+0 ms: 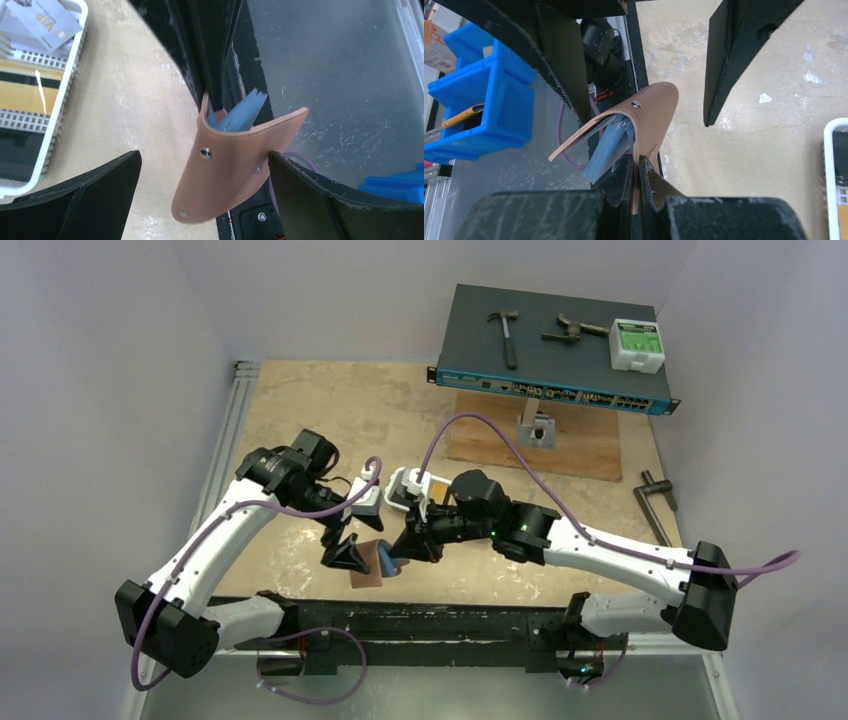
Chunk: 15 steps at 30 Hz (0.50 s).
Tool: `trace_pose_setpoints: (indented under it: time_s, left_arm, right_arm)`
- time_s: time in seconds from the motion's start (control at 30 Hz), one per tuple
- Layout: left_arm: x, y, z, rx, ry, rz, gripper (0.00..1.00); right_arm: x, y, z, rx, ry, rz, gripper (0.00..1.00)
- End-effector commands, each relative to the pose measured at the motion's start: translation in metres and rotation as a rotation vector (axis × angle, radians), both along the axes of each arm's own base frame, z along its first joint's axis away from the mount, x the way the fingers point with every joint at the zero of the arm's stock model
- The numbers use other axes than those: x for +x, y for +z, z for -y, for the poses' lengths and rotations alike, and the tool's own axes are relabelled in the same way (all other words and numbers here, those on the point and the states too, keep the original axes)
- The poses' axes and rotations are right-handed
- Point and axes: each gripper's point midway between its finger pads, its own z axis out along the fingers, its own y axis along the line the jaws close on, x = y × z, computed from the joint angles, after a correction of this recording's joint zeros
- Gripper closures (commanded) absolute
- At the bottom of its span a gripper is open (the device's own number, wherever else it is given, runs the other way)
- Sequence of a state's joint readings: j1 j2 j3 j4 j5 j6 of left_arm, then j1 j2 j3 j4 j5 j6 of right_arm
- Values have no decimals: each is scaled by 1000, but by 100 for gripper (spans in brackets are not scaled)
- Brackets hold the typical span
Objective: Put the credit cards into the card holder
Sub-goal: Close the card holder.
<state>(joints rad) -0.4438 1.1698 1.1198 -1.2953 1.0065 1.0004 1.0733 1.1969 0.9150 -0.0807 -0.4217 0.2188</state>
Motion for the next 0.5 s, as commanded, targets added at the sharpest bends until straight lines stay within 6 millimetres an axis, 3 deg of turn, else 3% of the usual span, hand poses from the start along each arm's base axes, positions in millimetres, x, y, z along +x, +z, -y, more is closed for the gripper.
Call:
trace_pose_setpoints:
  time_s: [0.0,0.1,0.2,0.27,0.33,0.47]
  left_arm:
    - [-7,31,15,-129,-49,-40,0]
    - [-4,29,17,-129,-35,-43,0]
    - [-5,26,17,-127,-33,-56,7]
    - [-7,23,17,-124,-38,-71,17]
    - [-9,21,16,-118,-43,-79,48]
    - [-11,22,16,-119,-47,-71,63]
  right_arm:
    - [-2,32,-17,96,66,53,100]
    - [-4,33,-18,101,76,50,100]
    - [-4,34,-18,104,76,51,100]
    - [-4,38,-18,112,75,59,100]
    - [-3,43,-19,121,75,67,100]
    - [-5,49,-21,134,92,67,100]
